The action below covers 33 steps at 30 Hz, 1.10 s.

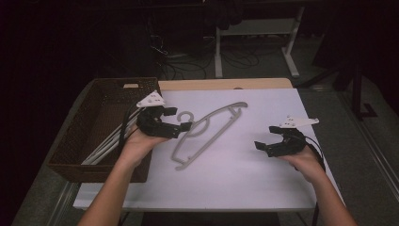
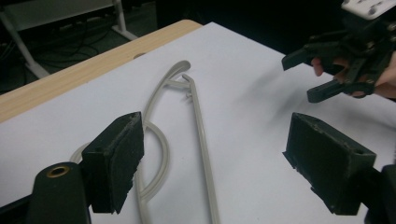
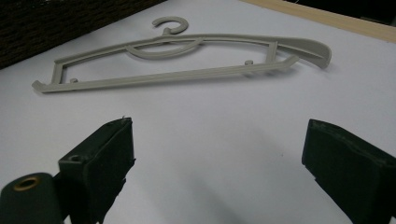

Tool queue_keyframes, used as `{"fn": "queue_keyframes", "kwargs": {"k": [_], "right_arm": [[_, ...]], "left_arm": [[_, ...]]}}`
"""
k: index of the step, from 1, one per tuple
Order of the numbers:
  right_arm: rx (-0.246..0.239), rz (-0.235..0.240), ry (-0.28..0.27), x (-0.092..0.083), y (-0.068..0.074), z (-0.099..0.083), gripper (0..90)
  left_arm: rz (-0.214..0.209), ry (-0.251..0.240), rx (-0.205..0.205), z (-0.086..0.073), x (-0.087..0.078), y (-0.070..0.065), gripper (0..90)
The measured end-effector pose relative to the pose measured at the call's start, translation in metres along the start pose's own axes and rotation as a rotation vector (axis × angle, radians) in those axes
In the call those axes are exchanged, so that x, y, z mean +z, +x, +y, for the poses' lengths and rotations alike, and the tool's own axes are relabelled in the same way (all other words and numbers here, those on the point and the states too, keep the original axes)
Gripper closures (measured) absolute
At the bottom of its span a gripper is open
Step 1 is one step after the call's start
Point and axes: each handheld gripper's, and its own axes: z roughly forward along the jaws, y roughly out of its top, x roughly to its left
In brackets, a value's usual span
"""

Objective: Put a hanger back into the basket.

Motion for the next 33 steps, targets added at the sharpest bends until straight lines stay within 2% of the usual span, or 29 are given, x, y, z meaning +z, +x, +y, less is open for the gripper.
{"fn": "queue_keyframes", "kwargs": {"k": [3,5,8,10,14,18,20,23,27,33], "right_arm": [[-0.002,0.001,0.002,0.001,0.000,0.000,8.6],[-0.001,0.003,0.007,0.001,0.000,0.000,8.8],[-0.003,0.005,0.009,0.001,0.000,0.000,9.1],[-0.001,0.006,0.008,0.002,0.000,0.000,9.2],[0.004,0.011,0.005,0.001,-0.001,-0.001,9.7],[0.002,0.008,0.009,0.005,-0.004,0.002,14.6],[0.002,0.005,0.015,0.011,-0.009,0.008,20.0],[0.001,0.001,0.027,0.024,-0.018,0.019,29.9],[-0.005,-0.014,0.050,0.050,-0.031,0.036,45.8],[-0.035,-0.067,0.100,0.093,-0.049,0.065,70.8]], "left_arm": [[0.031,0.012,-0.009,-0.003,0.017,-0.004,22.8],[0.044,0.017,-0.033,-0.006,0.030,-0.004,30.0],[0.108,0.049,-0.031,-0.011,0.051,-0.004,40.4],[0.114,0.062,-0.063,-0.016,0.063,0.001,50.3],[0.164,0.097,-0.115,-0.027,0.088,0.016,65.1],[0.189,0.139,-0.135,-0.039,0.102,0.022,83.5],[0.191,0.157,-0.134,-0.045,0.104,0.022,90.0],[0.195,0.180,-0.118,-0.051,0.104,0.020,90.0],[0.188,0.203,-0.093,-0.058,0.103,0.014,90.0],[0.169,0.214,-0.083,-0.067,0.103,0.012,90.0]]}}
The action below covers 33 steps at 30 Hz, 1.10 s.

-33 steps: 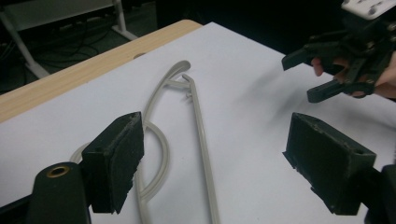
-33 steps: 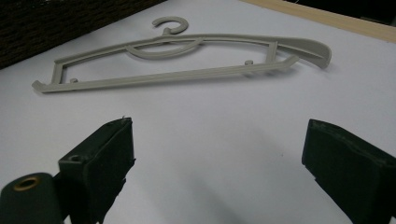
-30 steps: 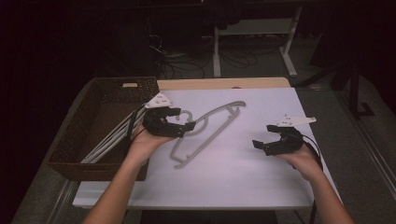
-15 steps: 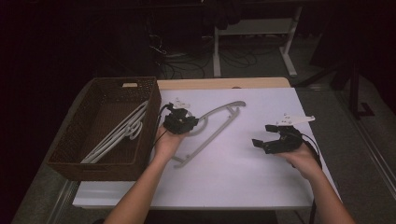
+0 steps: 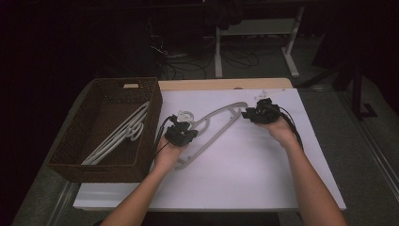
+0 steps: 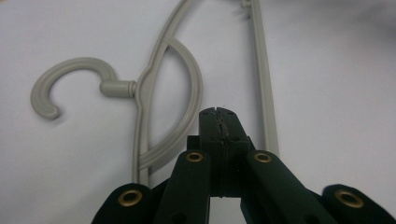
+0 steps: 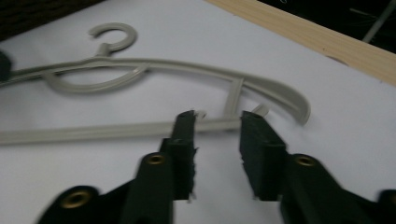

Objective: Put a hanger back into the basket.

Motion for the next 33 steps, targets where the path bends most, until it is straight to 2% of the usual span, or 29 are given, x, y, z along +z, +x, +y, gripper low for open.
{"fn": "queue_keyframes", "kwargs": {"k": [2,5,8,9,13,16,21,23,25,33], "right_arm": [[-0.004,-0.014,0.017,0.012,-0.006,0.011,80.4],[-0.005,-0.036,0.042,0.030,-0.015,0.028,88.6],[-0.010,-0.068,0.075,0.046,-0.023,0.042,88.7],[-0.016,-0.088,0.089,0.053,-0.026,0.048,88.7],[-0.019,-0.114,0.131,0.074,-0.033,0.061,88.8],[-0.037,-0.113,0.167,0.088,-0.032,0.065,88.8],[-0.047,-0.119,0.219,0.107,-0.029,0.063,88.8],[-0.061,-0.122,0.247,0.112,-0.029,0.059,88.8],[-0.054,-0.112,0.257,0.113,-0.029,0.057,88.9],[-0.077,-0.088,0.311,0.097,-0.031,0.050,88.8]], "left_arm": [[-0.010,0.007,-0.002,-0.002,0.001,0.001,90.0],[-0.021,0.021,-0.002,-0.005,0.004,-0.001,90.0],[-0.031,0.030,-0.003,-0.007,0.003,-0.004,90.0],[-0.029,0.030,-0.004,-0.007,0.002,-0.005,90.0],[-0.013,0.055,0.003,-0.009,0.002,-0.004,90.0],[-0.004,0.075,-0.012,-0.012,0.005,0.000,90.0],[0.020,0.094,-0.008,-0.016,0.007,0.004,90.0],[0.018,0.101,-0.019,-0.017,0.007,0.006,90.0],[0.018,0.110,-0.017,-0.018,0.008,0.008,90.0],[0.046,0.132,-0.023,-0.019,0.012,0.012,90.0]]}}
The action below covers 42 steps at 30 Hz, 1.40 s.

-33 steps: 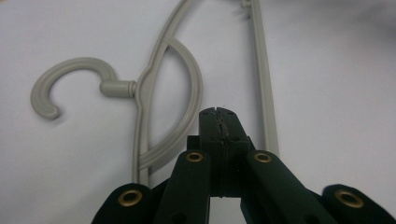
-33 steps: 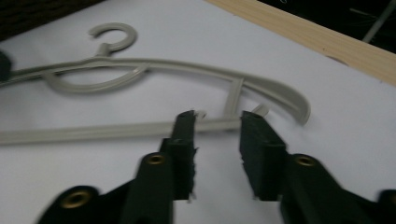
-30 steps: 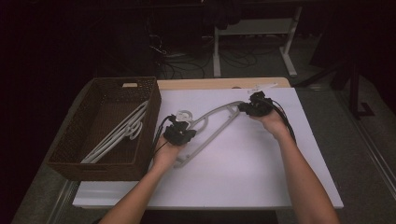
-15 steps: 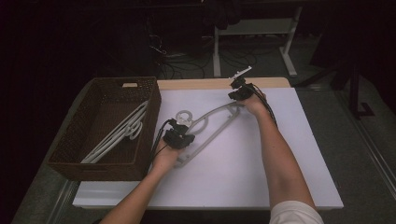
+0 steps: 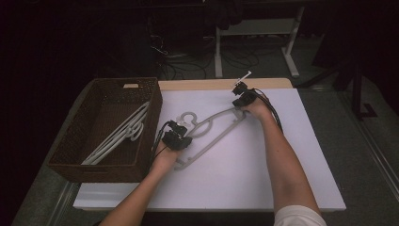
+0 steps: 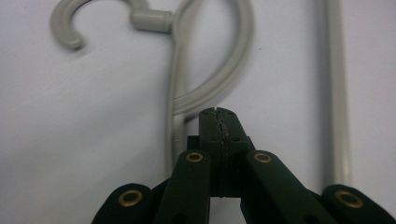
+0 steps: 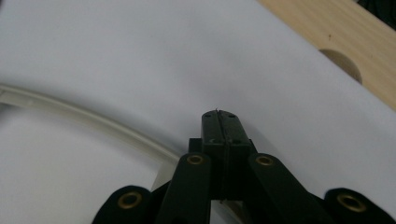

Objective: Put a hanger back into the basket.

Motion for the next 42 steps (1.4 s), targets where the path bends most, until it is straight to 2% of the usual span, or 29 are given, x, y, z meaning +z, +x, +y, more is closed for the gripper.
{"fn": "queue_keyframes", "kwargs": {"k": [4,9,14,20,23,30,42], "right_arm": [[-0.016,0.017,0.008,-0.010,-0.001,-0.013,88.9],[-0.009,0.049,-0.005,-0.023,0.000,-0.032,88.9],[-0.024,0.073,-0.005,-0.036,0.003,-0.055,88.9],[-0.033,0.086,0.007,-0.052,0.006,-0.081,88.9],[-0.041,0.111,0.014,-0.059,0.007,-0.094,88.9],[-0.071,0.136,0.018,-0.069,0.017,-0.111,88.9],[-0.155,0.188,0.021,-0.091,0.051,-0.137,88.9]], "left_arm": [[0.002,-0.002,-0.004,0.001,0.001,0.001,90.0],[0.009,-0.001,0.009,0.004,0.003,0.000,90.0],[0.009,-0.005,0.019,0.011,0.006,0.000,90.0],[0.016,-0.006,0.036,0.017,0.010,-0.002,90.0],[0.023,0.004,0.040,0.019,0.012,-0.001,90.0],[0.034,0.007,0.039,0.020,0.015,0.002,90.0],[0.032,-0.004,0.042,0.036,0.029,0.010,90.0]]}}
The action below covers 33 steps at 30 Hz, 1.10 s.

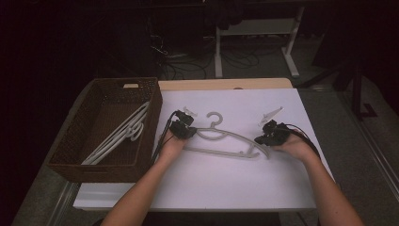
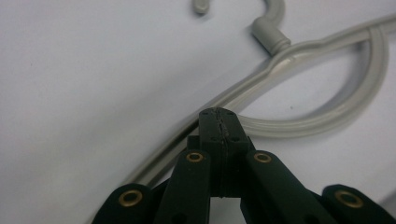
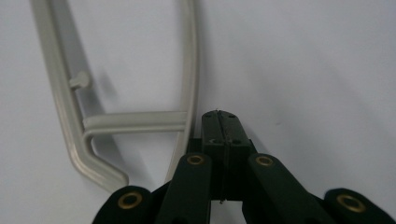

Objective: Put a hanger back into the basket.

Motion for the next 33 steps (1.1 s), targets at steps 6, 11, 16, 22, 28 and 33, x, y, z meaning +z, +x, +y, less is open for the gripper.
{"fn": "queue_keyframes", "kwargs": {"k": [6,11,16,22,28,33], "right_arm": [[-0.054,0.042,-0.021,-0.003,0.020,-0.005,88.9],[-0.107,0.088,-0.035,-0.007,0.045,-0.006,88.9],[-0.130,0.120,-0.049,-0.009,0.059,-0.003,88.9],[-0.150,0.156,-0.064,-0.007,0.071,0.000,89.0],[-0.174,0.206,-0.086,-0.004,0.082,0.004,88.9],[-0.203,0.245,-0.095,0.002,0.095,0.013,88.9]], "left_arm": [[-0.003,-0.001,0.008,0.006,0.005,0.003,90.0],[-0.015,-0.006,0.037,0.015,0.013,0.003,90.0],[-0.016,-0.008,0.055,0.021,0.018,0.001,90.0],[-0.017,-0.006,0.066,0.029,0.024,0.000,90.0],[-0.031,-0.016,0.073,0.033,0.029,-0.001,90.0],[-0.035,-0.018,0.085,0.037,0.033,-0.003,90.0]]}}
